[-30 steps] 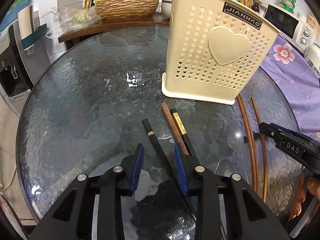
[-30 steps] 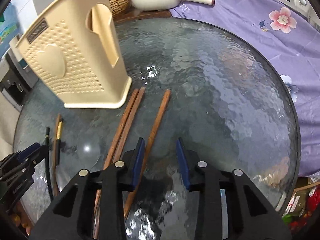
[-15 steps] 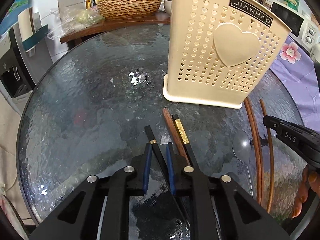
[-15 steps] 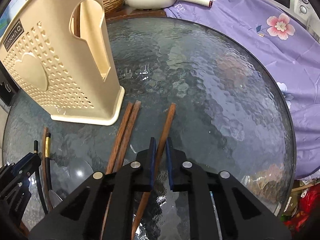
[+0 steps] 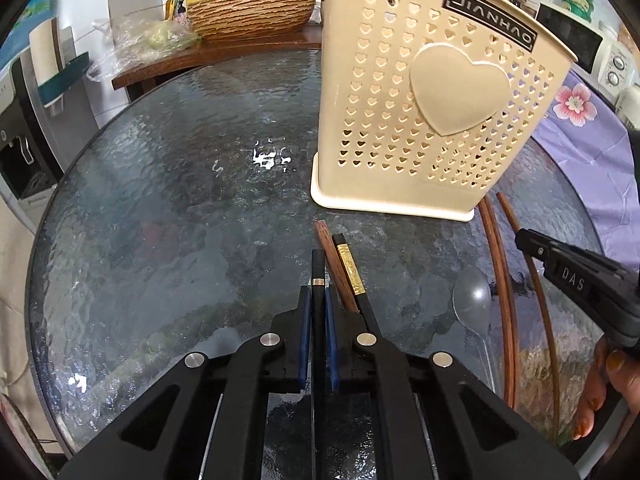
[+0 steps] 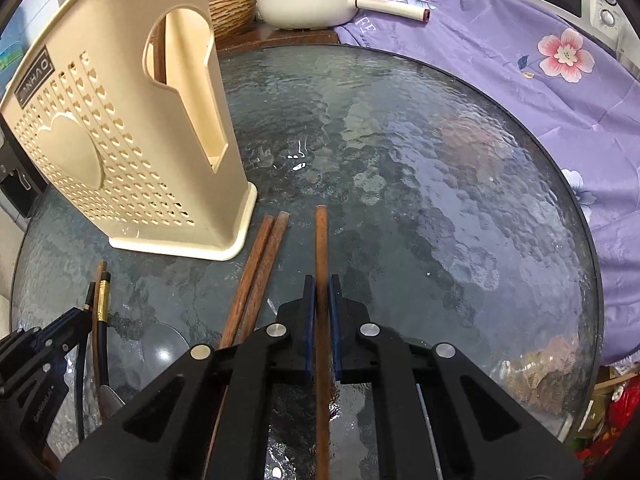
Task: Organize utensils
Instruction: 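Grasp the black gold-tipped chopstick with left tool while right tool grasps brown chopstick, then lift both chopsticks and lower them into the cream holder with both tools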
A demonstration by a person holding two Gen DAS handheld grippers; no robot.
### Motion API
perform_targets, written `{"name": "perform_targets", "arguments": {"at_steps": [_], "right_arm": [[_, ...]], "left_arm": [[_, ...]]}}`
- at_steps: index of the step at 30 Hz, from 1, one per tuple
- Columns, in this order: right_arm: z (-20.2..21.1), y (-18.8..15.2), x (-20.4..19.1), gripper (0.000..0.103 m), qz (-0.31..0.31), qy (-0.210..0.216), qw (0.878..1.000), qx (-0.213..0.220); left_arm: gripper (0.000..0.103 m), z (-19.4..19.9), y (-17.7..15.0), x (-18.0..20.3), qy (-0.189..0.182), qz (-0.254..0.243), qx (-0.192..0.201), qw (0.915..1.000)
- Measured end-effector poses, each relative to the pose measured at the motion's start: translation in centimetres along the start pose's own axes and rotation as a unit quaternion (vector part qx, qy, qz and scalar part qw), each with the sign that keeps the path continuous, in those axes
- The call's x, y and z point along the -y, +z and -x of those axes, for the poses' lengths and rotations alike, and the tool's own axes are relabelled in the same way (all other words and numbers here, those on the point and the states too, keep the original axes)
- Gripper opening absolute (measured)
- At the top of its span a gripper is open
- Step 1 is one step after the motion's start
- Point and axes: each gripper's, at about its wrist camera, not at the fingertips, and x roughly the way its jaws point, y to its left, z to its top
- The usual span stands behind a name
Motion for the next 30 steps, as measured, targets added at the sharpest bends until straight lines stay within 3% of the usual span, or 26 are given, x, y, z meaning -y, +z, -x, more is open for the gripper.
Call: {"name": "perform_targets", "arguments": {"at_steps": [14,30], "right_arm": [[5.8,-0.1,0.5,0.007,0.004,0.068,0.994,0.087],[15.5,-0.9,1.7,0.007,0.008,0.198,0.966,0.164]], "left_arm": [[0.007,4.1,0.9,-1.3,-0.039,0.025,0.052,0.9976],[0.007,11.7,0.9,-1.3,-0.075,0.014,0.127,0.9889]]}}
